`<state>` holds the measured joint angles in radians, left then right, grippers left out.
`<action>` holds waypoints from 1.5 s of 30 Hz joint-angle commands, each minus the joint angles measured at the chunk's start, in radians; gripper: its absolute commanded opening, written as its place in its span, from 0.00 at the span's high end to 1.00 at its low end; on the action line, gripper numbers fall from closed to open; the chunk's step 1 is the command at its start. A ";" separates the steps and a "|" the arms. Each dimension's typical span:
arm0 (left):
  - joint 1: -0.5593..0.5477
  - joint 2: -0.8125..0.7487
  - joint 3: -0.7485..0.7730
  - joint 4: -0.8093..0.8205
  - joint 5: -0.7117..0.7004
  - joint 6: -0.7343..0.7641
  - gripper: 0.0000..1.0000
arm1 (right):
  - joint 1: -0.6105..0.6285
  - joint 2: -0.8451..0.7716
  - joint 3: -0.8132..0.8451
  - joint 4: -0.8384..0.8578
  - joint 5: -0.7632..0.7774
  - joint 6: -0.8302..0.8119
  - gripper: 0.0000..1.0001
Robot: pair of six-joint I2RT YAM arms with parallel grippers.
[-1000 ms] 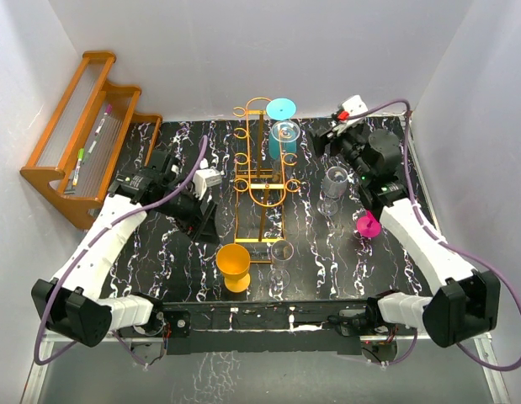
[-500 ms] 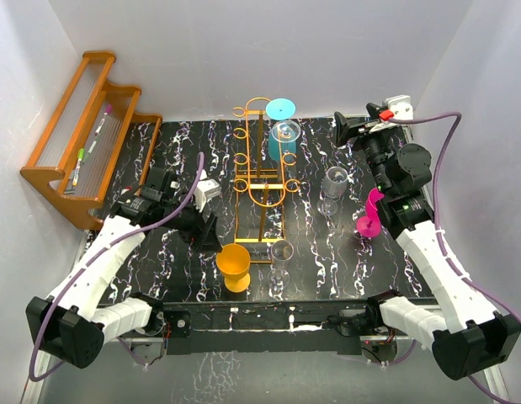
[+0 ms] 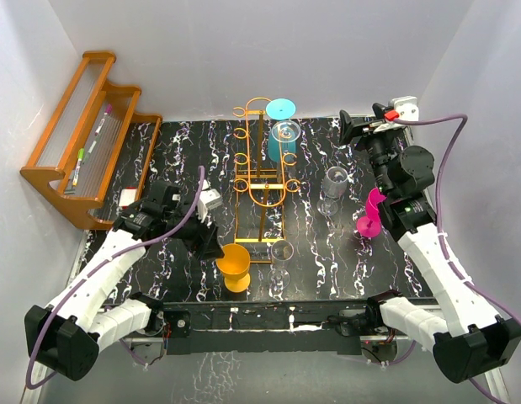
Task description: Place the wine glass upside down on the wine glass rack
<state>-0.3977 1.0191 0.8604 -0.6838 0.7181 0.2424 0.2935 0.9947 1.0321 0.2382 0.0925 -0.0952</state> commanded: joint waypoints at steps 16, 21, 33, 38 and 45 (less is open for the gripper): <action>-0.023 -0.018 -0.036 0.066 0.048 0.005 0.91 | 0.001 -0.047 0.032 0.030 0.053 -0.002 0.24; -0.023 -0.025 -0.034 0.053 0.045 0.010 1.00 | 0.001 -0.050 0.034 0.025 0.055 0.001 0.24; -0.023 -0.060 0.052 -0.046 -0.036 0.074 1.00 | 0.001 -0.078 0.031 0.018 0.075 0.002 0.24; -0.021 -0.082 0.227 -0.167 -0.091 0.109 1.00 | 0.001 -0.075 0.062 -0.028 0.081 -0.010 0.20; -0.007 -0.171 0.433 -0.354 -0.230 0.180 1.00 | 0.001 -0.060 0.149 -0.114 0.029 -0.009 0.18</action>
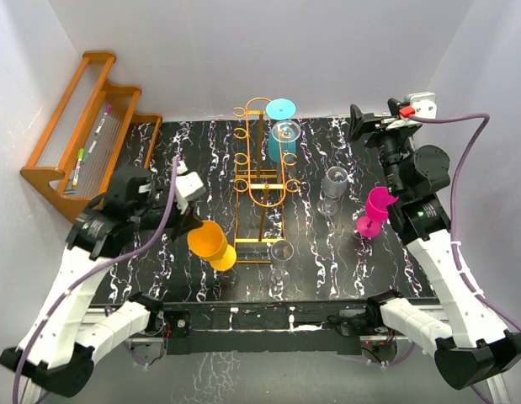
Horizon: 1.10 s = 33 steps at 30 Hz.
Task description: Place the wine glass upside down on the wine glass rack
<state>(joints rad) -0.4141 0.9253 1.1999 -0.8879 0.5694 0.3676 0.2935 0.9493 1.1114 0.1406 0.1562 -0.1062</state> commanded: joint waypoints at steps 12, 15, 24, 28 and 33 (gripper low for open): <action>0.118 -0.249 0.329 0.061 -0.236 0.241 1.00 | 0.001 0.110 0.228 0.145 -0.717 0.507 0.18; 0.139 -0.308 0.288 0.245 -0.213 0.323 1.00 | 0.003 0.202 0.343 0.129 -0.845 0.667 0.20; 0.261 -0.545 -0.165 1.088 -0.062 0.489 1.00 | 0.287 0.449 0.580 0.056 -0.830 0.973 0.27; 0.311 -0.563 -0.289 1.364 -0.020 0.537 1.00 | 0.399 0.556 0.690 0.016 -0.762 1.051 0.30; 0.351 -0.561 -0.377 1.565 0.007 0.596 1.00 | 0.455 0.580 0.636 0.113 -0.636 1.098 0.33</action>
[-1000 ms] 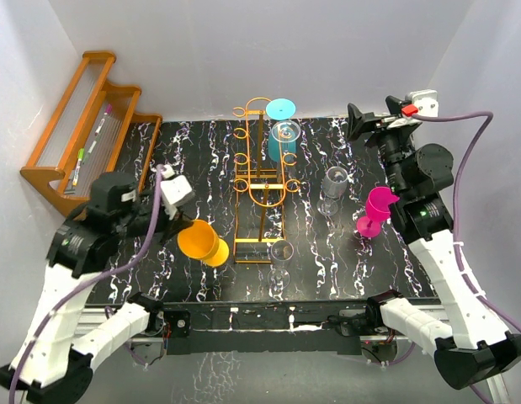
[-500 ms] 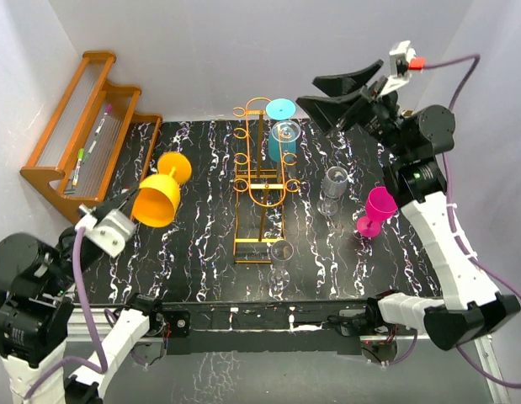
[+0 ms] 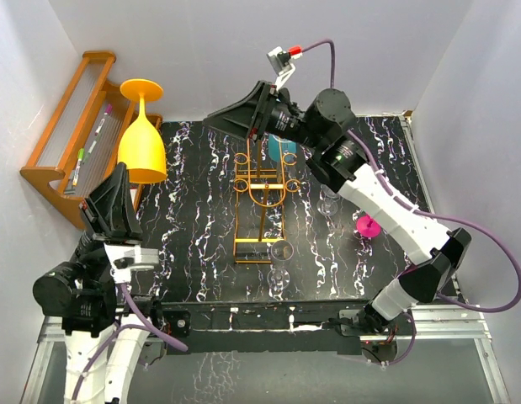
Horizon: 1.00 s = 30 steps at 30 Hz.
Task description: Place the wine glass upside down on the wine glass rack
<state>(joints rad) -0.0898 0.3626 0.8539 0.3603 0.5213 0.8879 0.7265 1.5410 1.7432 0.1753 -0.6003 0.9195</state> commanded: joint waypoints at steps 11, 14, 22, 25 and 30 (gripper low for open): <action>0.093 -0.049 -0.140 0.441 0.167 0.063 1.00 | 0.171 0.110 -0.033 0.420 0.332 0.069 0.42; 0.100 -0.050 -0.146 0.450 0.180 0.063 1.00 | 0.188 0.171 0.028 0.471 0.314 0.093 0.45; 0.112 -0.072 -0.161 0.432 0.227 0.057 1.00 | 0.206 0.273 0.143 0.456 0.304 0.090 0.51; 0.112 -0.083 -0.173 0.427 0.246 0.059 1.00 | 0.205 0.284 0.148 0.476 0.305 0.107 0.54; 0.116 -0.083 -0.185 0.429 0.238 0.071 1.00 | 0.205 0.254 0.093 0.532 0.341 0.126 0.56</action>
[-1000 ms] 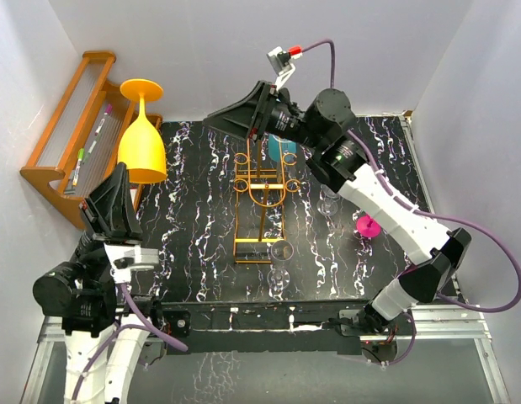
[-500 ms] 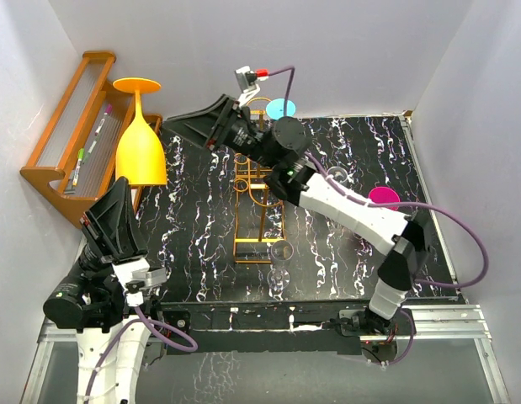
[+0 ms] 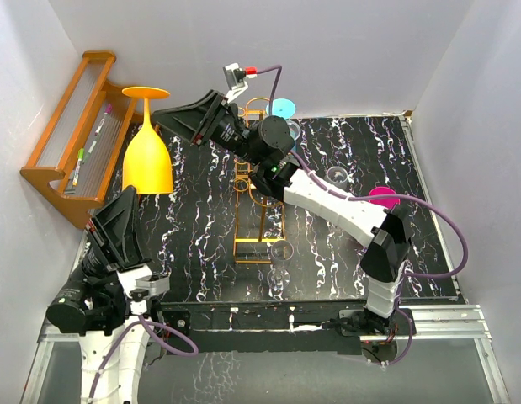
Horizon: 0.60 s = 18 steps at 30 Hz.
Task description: Place the wine glass upside down on the wine glass rack
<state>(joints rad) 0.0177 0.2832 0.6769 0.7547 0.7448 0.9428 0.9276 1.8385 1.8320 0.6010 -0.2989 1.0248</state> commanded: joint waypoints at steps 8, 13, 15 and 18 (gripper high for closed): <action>0.011 0.004 -0.022 0.045 0.002 0.050 1.00 | -0.012 -0.140 -0.101 0.091 0.085 -0.020 0.56; 0.011 0.001 -0.035 0.054 0.022 0.044 1.00 | -0.012 -0.110 -0.069 0.096 0.038 0.017 0.56; 0.011 0.001 -0.040 0.061 0.033 0.044 1.00 | -0.012 -0.099 -0.051 0.096 0.015 0.035 0.56; 0.010 0.004 -0.047 0.076 0.041 0.048 1.00 | -0.011 -0.057 -0.034 0.106 -0.006 0.065 0.56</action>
<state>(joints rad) 0.0235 0.2825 0.6334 0.7635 0.7570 0.9737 0.9169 1.7584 1.7340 0.6559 -0.2634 1.0439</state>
